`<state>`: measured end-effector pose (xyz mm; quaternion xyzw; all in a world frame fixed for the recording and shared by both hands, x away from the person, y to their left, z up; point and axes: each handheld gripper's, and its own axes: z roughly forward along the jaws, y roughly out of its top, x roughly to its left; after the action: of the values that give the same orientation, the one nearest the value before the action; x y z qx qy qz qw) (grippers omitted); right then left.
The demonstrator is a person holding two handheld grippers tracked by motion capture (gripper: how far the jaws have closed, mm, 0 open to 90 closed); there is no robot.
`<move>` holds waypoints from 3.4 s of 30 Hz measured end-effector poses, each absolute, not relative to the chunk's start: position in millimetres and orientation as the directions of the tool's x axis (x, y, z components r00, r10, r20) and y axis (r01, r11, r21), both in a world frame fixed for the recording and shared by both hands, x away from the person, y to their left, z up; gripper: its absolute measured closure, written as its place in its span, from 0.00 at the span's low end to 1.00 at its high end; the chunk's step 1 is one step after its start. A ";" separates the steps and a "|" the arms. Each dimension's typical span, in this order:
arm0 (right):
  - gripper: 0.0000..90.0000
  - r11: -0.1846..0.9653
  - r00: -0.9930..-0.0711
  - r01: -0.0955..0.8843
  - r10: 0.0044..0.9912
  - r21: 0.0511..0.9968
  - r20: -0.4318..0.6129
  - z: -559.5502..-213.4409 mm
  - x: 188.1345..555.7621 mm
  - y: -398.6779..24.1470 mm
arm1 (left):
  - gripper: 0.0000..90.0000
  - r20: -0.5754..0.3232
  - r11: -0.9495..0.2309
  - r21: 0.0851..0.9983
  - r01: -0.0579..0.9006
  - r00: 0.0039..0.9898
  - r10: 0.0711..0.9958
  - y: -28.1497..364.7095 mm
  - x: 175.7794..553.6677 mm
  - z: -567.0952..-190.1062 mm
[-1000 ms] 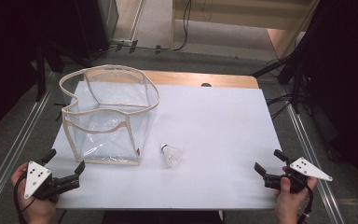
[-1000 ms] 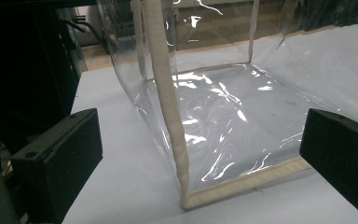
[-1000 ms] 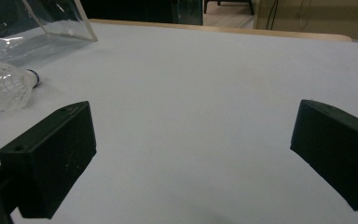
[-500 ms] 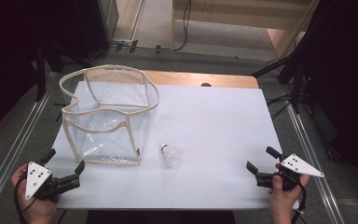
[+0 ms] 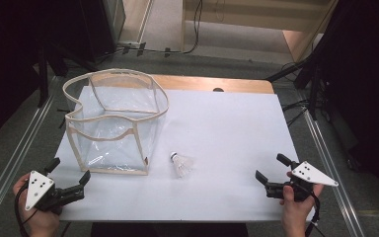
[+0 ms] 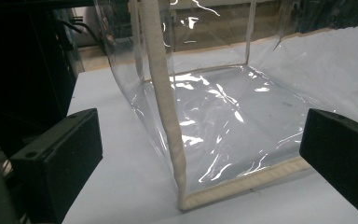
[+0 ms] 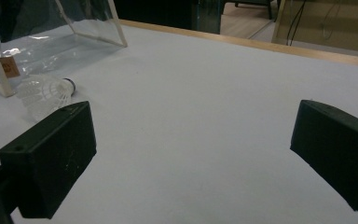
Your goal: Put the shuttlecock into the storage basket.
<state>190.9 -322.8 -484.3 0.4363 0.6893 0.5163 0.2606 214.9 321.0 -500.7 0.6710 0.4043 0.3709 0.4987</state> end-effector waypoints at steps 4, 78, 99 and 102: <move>0.00 0.089 -0.495 0.336 0.864 0.938 0.095 -480.6 195.1 -318.3 | 0.00 0.099 -0.179 0.969 0.170 0.396 0.913 320.1 214.6 -501.0; 0.00 0.236 -0.707 0.342 0.702 0.909 0.084 -460.1 262.2 -192.9 | 0.00 0.062 -0.145 0.976 0.161 0.435 0.898 324.1 214.3 -500.8; 0.00 0.287 -0.735 0.381 0.670 0.879 0.100 -474.2 272.6 -173.4 | 0.00 0.062 -0.148 0.975 0.164 0.439 0.896 324.1 214.7 -500.7; 0.00 0.294 -0.740 0.386 0.665 0.874 0.103 -476.6 274.0 -170.5 | 0.00 0.063 -0.149 0.975 0.164 0.439 0.896 324.1 214.7 -500.7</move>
<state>274.0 -170.5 -476.6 0.3316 0.7920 0.4928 0.1415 214.7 324.1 -500.7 0.6710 0.3951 0.3524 0.5191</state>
